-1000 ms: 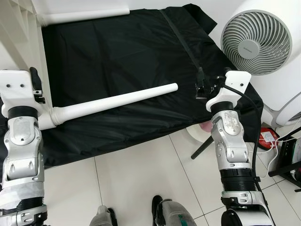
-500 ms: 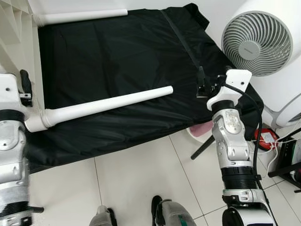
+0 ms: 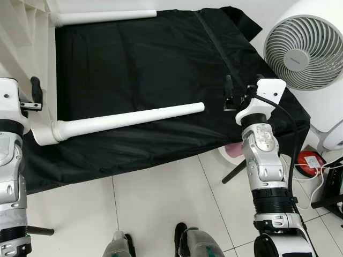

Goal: Building children table

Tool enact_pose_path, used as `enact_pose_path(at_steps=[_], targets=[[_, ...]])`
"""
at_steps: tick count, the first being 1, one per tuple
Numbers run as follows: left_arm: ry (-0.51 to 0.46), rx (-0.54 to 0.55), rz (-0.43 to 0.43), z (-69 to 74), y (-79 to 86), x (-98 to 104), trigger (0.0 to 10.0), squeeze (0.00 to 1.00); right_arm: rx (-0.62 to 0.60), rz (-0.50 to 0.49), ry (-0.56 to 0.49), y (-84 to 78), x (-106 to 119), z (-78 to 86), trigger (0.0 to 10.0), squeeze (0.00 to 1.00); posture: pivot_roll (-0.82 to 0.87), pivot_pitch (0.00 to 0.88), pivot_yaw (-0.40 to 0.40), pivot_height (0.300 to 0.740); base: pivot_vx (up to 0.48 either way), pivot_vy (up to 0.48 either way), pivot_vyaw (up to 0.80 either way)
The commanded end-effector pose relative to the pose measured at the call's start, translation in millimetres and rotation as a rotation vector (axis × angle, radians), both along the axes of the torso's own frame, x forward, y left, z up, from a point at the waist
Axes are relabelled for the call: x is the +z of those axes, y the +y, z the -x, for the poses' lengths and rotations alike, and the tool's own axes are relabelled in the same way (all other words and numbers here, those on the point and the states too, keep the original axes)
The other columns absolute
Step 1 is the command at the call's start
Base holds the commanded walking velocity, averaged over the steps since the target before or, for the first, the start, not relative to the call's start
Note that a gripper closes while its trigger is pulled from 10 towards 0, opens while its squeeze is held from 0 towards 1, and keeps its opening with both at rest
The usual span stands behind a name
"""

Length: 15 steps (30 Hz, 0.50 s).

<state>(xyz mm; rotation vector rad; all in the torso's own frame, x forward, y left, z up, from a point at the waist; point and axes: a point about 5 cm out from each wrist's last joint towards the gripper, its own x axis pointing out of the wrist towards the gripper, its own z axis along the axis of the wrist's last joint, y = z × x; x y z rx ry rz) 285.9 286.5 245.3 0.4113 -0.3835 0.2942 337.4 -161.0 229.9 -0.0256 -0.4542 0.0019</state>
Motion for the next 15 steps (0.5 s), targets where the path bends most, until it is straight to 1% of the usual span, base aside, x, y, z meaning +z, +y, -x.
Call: enact_pose_path(at_steps=[1, 6, 7, 8, 10, 11, 12, 13, 14, 15], targets=[[-0.004, -0.031, -0.017, 1.9, -2.9, 2.3, 10.0, 1.00, 0.004, -0.005, -0.005, -0.5, 0.4, -1.9, 10.0, 1.00, -0.05, 0.157, -0.004, 0.740, 0.000, 0.000, 0.00], [0.001, -0.056, -0.005, 4.8, -4.0, 3.1, 10.0, 1.00, 0.000, -0.007, -0.007, -2.0, 0.6, -2.8, 10.0, 1.00, -0.04, 0.162, -0.004, 0.740, 0.000, 0.000, 0.00], [0.011, -0.071, -0.004, 6.0, -5.0, 2.7, 10.0, 1.00, -0.001, -0.007, -0.007, -2.5, 0.4, -3.0, 10.0, 1.00, -0.04, 0.164, -0.005, 0.740, 0.000, 0.000, 0.00], [0.022, -0.129, 0.012, 10.3, -9.5, 1.3, 10.0, 1.00, -0.002, -0.007, -0.006, -3.1, -0.2, -3.1, 10.0, 1.00, -0.03, 0.166, -0.005, 0.740, 0.000, 0.000, 0.00], [0.022, -0.129, 0.012, 10.3, -9.5, 1.3, 10.0, 1.00, -0.002, -0.007, -0.006, -3.1, -0.2, -3.1, 10.0, 1.00, -0.03, 0.166, -0.005, 0.740, 0.000, 0.000, 0.00], [0.029, -0.150, 0.014, 12.3, -11.4, 0.4, 10.0, 0.00, -0.003, -0.008, -0.006, -3.4, -0.3, -3.5, 10.0, 1.00, -0.03, 0.169, -0.008, 0.740, 0.000, 0.000, 0.00], [0.029, -0.150, 0.014, 12.3, -11.4, 0.4, 10.0, 0.00, -0.003, -0.008, -0.006, -3.4, -0.3, -3.5, 10.0, 1.00, -0.03, 0.169, -0.008, 0.740, 0.000, 0.000, 0.00], [0.037, -0.175, 0.029, 15.3, -12.6, -1.5, 10.0, 0.00, -0.002, -0.009, -0.005, -3.0, -0.6, -4.0, 10.0, 1.00, -0.02, 0.173, -0.011, 0.740, 0.000, 0.000, 0.00], [0.060, -0.228, 0.048, 21.7, -15.2, -6.7, 10.0, 0.00, 0.004, -0.010, -0.003, -1.5, -1.1, -4.9, 10.0, 1.00, -0.02, 0.174, -0.010, 0.740, 0.000, 0.000, 0.00], [0.060, -0.228, 0.048, 21.7, -15.2, -6.7, 10.0, 0.00, 0.004, -0.010, -0.003, -1.5, -1.1, -4.9, 10.0, 1.00, -0.02, 0.174, -0.010, 0.740, 0.000, 0.000, 0.00]])
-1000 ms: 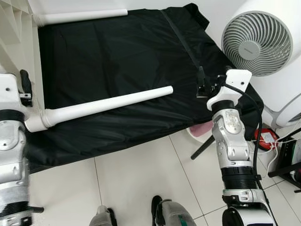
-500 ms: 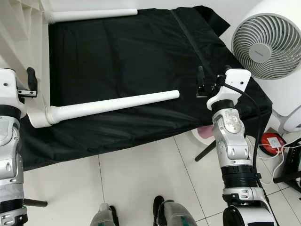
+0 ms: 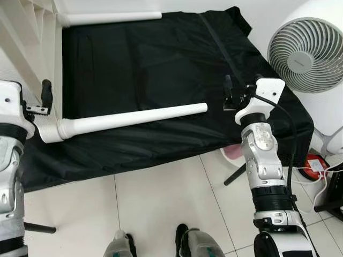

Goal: Building children table

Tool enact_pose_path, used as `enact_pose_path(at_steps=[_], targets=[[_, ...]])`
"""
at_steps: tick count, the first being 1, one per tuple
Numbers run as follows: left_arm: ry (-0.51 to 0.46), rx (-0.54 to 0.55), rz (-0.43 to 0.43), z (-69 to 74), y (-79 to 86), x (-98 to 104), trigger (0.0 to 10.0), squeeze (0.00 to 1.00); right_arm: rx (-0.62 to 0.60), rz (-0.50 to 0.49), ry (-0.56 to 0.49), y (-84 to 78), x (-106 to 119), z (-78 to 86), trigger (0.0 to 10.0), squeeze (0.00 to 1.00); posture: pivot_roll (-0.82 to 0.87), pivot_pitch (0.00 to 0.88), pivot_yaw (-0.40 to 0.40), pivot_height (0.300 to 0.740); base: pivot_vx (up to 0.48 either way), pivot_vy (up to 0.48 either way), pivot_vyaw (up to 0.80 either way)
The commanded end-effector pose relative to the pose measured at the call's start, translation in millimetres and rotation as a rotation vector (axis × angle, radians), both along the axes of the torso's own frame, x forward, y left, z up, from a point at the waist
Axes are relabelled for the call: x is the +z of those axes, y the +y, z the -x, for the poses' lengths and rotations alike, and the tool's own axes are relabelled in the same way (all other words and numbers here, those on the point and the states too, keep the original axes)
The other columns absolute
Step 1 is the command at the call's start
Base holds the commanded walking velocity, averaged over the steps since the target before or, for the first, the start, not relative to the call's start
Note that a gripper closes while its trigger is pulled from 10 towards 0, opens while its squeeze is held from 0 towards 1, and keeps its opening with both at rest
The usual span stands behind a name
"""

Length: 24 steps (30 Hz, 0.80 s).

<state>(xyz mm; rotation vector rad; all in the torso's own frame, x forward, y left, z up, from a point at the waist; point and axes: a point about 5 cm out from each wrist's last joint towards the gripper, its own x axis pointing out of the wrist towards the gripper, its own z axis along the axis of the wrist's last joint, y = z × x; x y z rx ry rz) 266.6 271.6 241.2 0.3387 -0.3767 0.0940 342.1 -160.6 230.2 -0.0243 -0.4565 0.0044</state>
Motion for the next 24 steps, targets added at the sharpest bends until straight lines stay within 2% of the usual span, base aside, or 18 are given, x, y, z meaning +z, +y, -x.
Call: enact_pose_path(at_steps=[1, 6, 11, 13, 14, 15, 16, 18, 20, 24], targets=[[0.030, -0.043, 0.011, 6.3, -0.9, -5.8, 10.0, 0.00, 0.004, -0.010, 0.000, -0.9, -1.4, -0.7, 10.0, 1.00, -0.02, 0.176, -0.012, 0.740, 0.000, 0.000, 0.00], [0.060, -0.074, 0.003, 18.6, 1.2, -14.5, 10.0, 0.00, 0.010, -0.010, -0.002, 0.5, -0.9, -2.5, 10.0, 1.00, -0.01, 0.177, -0.012, 0.740, 0.000, 0.000, 0.00], [0.067, -0.034, -0.004, 27.2, 7.5, -16.4, 10.0, 0.00, 0.011, -0.010, -0.002, 0.2, -0.9, -3.0, 10.0, 1.00, -0.01, 0.177, -0.011, 0.740, 0.000, 0.000, 0.00], [0.106, -0.032, 0.006, 41.3, 11.4, -21.2, 10.0, 0.00, 0.011, -0.008, -0.001, -0.5, -1.8, -3.3, 10.0, 1.00, 0.00, 0.177, -0.014, 0.740, 0.000, 0.000, 0.00], [0.106, -0.032, 0.006, 41.3, 11.4, -21.2, 10.0, 0.00, 0.011, -0.008, -0.001, -0.5, -1.8, -3.3, 10.0, 1.00, 0.00, 0.177, -0.014, 0.740, 0.000, 0.000, 0.00], [0.192, -0.098, 0.034, 55.6, 5.9, -33.0, 10.0, 0.00, 0.015, -0.007, 0.006, -0.2, -3.9, -4.5, 10.0, 1.00, 0.01, 0.177, -0.017, 0.740, 0.000, 0.000, 0.00], [0.228, -0.129, 0.044, 60.1, 2.4, -38.0, 10.0, 0.00, 0.017, -0.007, 0.009, 0.3, -4.5, -5.0, 10.0, 1.00, 0.01, 0.177, -0.017, 0.740, 0.000, 0.000, 0.00], [0.228, -0.129, 0.044, 60.1, 2.4, -38.0, 10.0, 0.00, 0.017, -0.007, 0.009, 0.3, -4.5, -5.0, 10.0, 1.00, 0.01, 0.177, -0.017, 0.740, 0.000, 0.000, 0.00], [0.306, -0.180, 0.049, 66.5, -8.2, -50.3, 10.0, 0.00, 0.024, -0.006, 0.014, 1.8, -5.6, -6.7, 10.0, 1.00, 0.02, 0.179, -0.023, 0.740, 0.000, 0.000, 0.00], [0.343, -0.229, 0.052, 67.3, -21.4, -59.1, 10.0, 0.00, 0.035, -0.004, 0.019, 4.2, -6.8, -8.5, 10.0, 1.00, 0.04, 0.173, -0.027, 0.740, 0.000, 0.000, 0.00]])
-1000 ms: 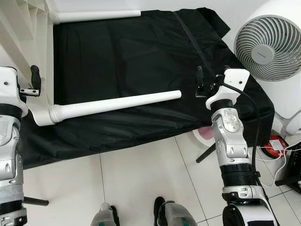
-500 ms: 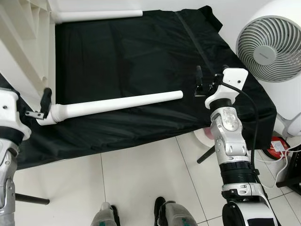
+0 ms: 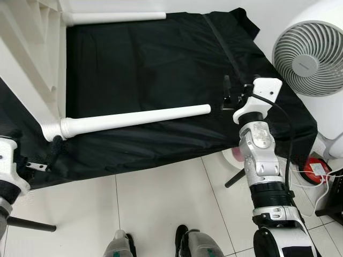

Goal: Building children table

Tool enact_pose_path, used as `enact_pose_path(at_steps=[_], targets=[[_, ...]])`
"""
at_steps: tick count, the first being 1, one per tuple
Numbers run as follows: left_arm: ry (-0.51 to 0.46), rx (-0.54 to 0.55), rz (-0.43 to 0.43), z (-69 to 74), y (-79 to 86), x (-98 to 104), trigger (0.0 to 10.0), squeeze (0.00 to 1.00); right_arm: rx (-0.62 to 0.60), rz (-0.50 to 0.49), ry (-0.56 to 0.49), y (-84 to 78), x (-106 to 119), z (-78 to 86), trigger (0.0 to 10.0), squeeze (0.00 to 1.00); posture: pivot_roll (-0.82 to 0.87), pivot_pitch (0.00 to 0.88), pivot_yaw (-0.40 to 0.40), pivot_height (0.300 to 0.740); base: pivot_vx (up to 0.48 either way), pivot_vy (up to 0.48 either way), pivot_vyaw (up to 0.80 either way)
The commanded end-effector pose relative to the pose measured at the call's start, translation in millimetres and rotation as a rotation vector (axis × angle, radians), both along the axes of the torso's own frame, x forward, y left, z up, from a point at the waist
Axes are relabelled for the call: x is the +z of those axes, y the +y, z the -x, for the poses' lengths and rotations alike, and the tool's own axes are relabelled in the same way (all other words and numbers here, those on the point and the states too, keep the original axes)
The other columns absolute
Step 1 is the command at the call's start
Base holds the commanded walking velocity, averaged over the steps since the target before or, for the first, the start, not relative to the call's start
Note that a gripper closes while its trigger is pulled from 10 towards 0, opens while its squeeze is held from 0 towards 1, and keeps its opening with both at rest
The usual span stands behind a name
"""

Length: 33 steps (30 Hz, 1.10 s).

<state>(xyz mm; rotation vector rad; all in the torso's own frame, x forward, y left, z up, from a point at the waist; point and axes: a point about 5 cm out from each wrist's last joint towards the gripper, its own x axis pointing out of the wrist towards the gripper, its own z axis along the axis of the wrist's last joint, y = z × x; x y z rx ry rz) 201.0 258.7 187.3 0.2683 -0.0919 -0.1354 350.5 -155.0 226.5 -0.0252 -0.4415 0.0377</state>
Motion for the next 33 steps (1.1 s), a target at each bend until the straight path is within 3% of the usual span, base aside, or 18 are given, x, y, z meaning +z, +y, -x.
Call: enact_pose_path(at_steps=[1, 6, 7, 8, 9, 10, 11, 16, 23, 25, 27, 31, 33], targets=[[0.025, -0.050, 0.007, 1.2, -12.1, -6.5, 10.0, 0.00, 0.006, -0.012, 0.005, -0.6, -3.4, -0.5, 10.0, 1.00, 0.04, 0.173, -0.027, 0.740, 0.000, 0.000, 0.00], [0.031, -0.082, 0.040, -6.0, -23.0, -7.0, 10.0, 0.00, 0.007, -0.014, 0.006, 0.3, -4.4, -0.8, 10.0, 1.00, 0.04, 0.164, -0.018, 0.740, 0.000, 0.000, 0.00], [0.042, -0.101, 0.049, -9.6, -28.5, -7.6, 10.0, 0.00, 0.005, -0.014, 0.010, 0.5, -5.4, -1.0, 10.0, 0.82, 0.04, 0.160, -0.015, 0.740, 0.000, 0.000, 0.00], [0.042, -0.101, 0.049, -9.6, -28.5, -7.6, 10.0, 0.00, 0.005, -0.014, 0.010, 0.5, -5.4, -1.0, 10.0, 0.82, 0.04, 0.160, -0.015, 0.740, 0.000, 0.000, 0.00], [0.048, -0.114, 0.052, -12.5, -32.7, -7.9, 10.0, 0.00, 0.004, -0.014, 0.014, 0.6, -6.2, -1.2, 10.0, 0.71, 0.04, 0.160, -0.015, 0.740, 0.000, 0.000, 0.00], [0.048, -0.114, 0.052, -12.5, -32.7, -7.9, 10.0, 0.00, 0.004, -0.014, 0.014, 0.6, -6.2, -1.2, 10.0, 0.71, 0.04, 0.160, -0.015, 0.740, 0.000, 0.000, 0.00], [0.060, -0.119, 0.076, -16.5, -36.0, -9.4, 10.0, 0.00, 0.001, -0.014, 0.026, 1.0, -7.9, -1.4, 10.0, 0.00, 0.03, 0.153, -0.008, 0.740, 0.000, 0.000, 0.00], [0.094, -0.130, 0.133, -31.1, -48.5, -18.6, 10.0, 0.00, -0.036, -0.009, 0.083, -1.5, -15.4, -3.3, 10.0, 0.00, 0.02, 0.141, 0.002, 0.740, 0.000, 0.000, 0.00], [0.135, -0.183, 0.143, -40.8, -64.8, -28.6, 10.0, 0.00, -0.057, -0.018, 0.103, -4.4, -17.9, -3.7, 10.0, 0.00, 0.02, 0.136, 0.004, 0.740, 0.000, 0.000, 0.00], [0.142, -0.216, 0.181, -49.4, -75.1, -30.5, 10.0, 0.00, -0.025, 0.050, 0.094, -0.5, -20.0, -1.8, 10.0, 0.00, 0.01, 0.127, 0.004, 0.740, 0.000, 0.000, 0.00], [0.143, -0.222, 0.193, -52.5, -78.2, -31.3, 10.0, 0.00, -0.011, 0.053, 0.092, 0.4, -21.2, -0.5, 10.0, 0.00, 0.01, 0.127, 0.004, 0.740, 0.000, 0.000, 0.00], [0.156, -0.167, 0.278, -67.8, -81.7, -34.8, 10.0, 0.00, 0.011, 0.038, 0.086, -1.6, -22.7, 1.6, 10.0, 0.00, -0.02, 0.119, 0.005, 0.740, 0.000, 0.000, 0.00], [0.156, -0.167, 0.278, -67.8, -81.7, -34.8, 10.0, 0.00, 0.011, 0.038, 0.086, -1.6, -22.7, 1.6, 10.0, 0.00, -0.02, 0.119, 0.005, 0.740, 0.000, 0.000, 0.00]])
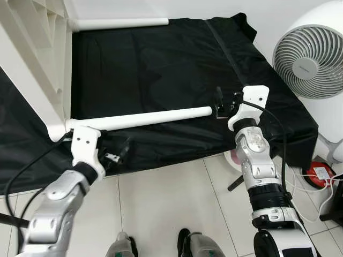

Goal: Building children table

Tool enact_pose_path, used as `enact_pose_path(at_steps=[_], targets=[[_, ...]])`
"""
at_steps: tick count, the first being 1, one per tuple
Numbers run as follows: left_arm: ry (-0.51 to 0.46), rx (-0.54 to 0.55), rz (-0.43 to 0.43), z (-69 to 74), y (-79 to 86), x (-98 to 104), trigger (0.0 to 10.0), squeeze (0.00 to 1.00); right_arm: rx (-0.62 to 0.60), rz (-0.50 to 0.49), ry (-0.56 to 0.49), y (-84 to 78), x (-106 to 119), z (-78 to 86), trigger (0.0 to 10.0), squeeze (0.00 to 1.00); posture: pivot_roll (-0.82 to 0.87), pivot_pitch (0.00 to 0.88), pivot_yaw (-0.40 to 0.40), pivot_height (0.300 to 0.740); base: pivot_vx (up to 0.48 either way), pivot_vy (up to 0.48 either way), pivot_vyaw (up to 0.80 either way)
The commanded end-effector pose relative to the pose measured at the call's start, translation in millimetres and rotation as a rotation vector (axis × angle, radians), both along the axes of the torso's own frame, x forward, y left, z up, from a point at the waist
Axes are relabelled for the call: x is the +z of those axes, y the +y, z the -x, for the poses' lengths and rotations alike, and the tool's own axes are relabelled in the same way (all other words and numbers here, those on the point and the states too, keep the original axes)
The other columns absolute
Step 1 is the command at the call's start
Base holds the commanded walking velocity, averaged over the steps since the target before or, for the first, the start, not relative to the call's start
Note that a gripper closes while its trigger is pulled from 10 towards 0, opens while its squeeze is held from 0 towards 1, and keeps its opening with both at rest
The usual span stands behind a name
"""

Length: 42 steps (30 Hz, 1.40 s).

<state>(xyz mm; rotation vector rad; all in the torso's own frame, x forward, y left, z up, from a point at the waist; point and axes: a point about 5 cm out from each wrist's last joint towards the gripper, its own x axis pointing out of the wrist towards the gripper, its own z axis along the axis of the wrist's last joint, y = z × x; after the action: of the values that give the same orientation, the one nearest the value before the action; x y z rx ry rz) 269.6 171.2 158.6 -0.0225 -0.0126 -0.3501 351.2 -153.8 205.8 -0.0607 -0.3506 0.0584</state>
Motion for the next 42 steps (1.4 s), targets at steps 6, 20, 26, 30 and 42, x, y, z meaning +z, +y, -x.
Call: enact_pose_path(at_steps=[6, 20, 26, 30, 42], targets=[[0.061, 0.047, 0.064, -11.6, -3.4, -7.4, 10.0, 0.00, 0.023, -0.018, -0.021, -0.6, -0.1, 3.9, 10.0, 0.00, -0.05, 0.117, 0.008, 0.740, 0.000, 0.000, 0.00], [-0.010, 0.146, 0.093, -34.8, -11.8, 9.0, 10.0, 0.00, 0.048, -0.001, -0.086, 8.1, 11.6, 3.9, 10.0, 0.00, -0.04, 0.118, 0.053, 0.740, 0.000, 0.000, 0.00], [-0.078, 0.119, 0.046, -31.2, -14.2, 15.5, 10.0, 0.00, 0.048, -0.001, -0.087, 10.4, 8.6, 6.7, 10.0, 0.00, -0.03, 0.119, 0.053, 0.740, 0.000, 0.000, 0.00], [-0.084, 0.114, 0.054, -30.3, -13.6, 15.3, 10.0, 0.00, 0.046, 0.002, -0.083, 10.3, 6.0, 8.2, 10.0, 0.00, -0.03, 0.119, 0.053, 0.740, 0.000, 0.000, 0.00], [-0.110, 0.156, 0.023, -28.6, -9.7, 13.3, 10.0, 0.00, 0.060, -0.007, -0.074, 14.3, 0.8, 15.6, 10.0, 0.00, -0.04, 0.121, 0.030, 0.740, 0.000, 0.000, 0.00]])
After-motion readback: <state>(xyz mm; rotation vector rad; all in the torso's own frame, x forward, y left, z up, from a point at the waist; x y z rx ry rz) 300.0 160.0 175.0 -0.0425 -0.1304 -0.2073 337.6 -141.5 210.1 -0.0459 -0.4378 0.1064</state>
